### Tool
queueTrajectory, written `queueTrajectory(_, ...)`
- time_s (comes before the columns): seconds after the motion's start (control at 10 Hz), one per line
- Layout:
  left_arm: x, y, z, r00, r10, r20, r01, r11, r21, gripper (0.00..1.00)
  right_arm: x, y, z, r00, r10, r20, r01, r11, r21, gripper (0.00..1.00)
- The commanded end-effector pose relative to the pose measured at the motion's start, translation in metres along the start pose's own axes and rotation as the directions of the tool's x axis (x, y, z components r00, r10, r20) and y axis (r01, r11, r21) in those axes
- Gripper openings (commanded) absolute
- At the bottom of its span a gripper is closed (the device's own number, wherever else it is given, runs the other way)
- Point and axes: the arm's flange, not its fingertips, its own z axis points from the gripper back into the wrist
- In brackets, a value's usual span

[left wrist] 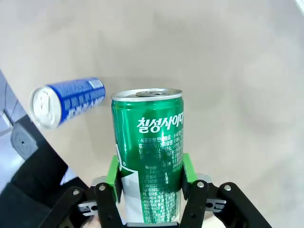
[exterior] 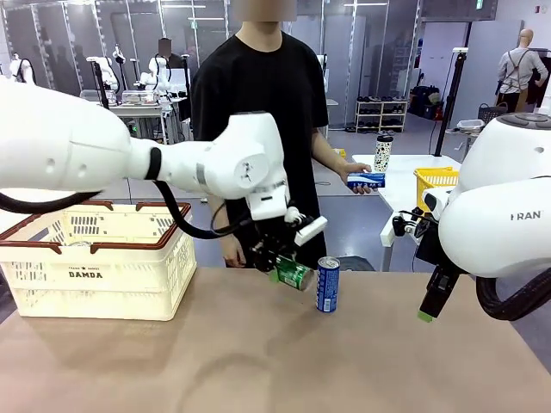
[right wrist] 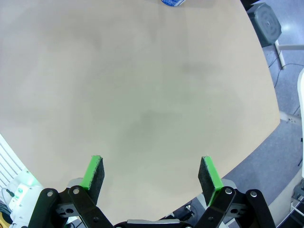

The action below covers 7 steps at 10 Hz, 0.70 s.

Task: Place the drinks into the Shopping basket.
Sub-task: Pick up one drink and place it into the Shopping basket.

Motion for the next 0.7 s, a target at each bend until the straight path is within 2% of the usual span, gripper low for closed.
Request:
queueTrajectory(0.0, -0.009, -0.034, 0.035, 0.997, 0.075, -0.032, -0.076, 0.997, -0.009, 0.02, 0.000, -0.001, 0.000, 1.000, -0.002, 0.000, 0.002, 1.000, 0.000, 1.00)
queueTrajectory(0.2, -0.027, -0.061, 0.071, 0.988, 0.140, -0.071, -0.138, 0.990, 0.034, 0.02, 0.000, -0.001, 0.000, 1.000, -0.002, 0.000, 0.002, 1.000, 0.000, 1.00)
queueTrajectory(0.6, -0.061, -0.107, 0.107, 0.967, 0.242, -0.081, -0.232, 0.966, 0.118, 0.02, 0.000, -0.001, 0.000, 1.000, -0.002, 0.000, 0.002, 1.000, 0.000, 1.00)
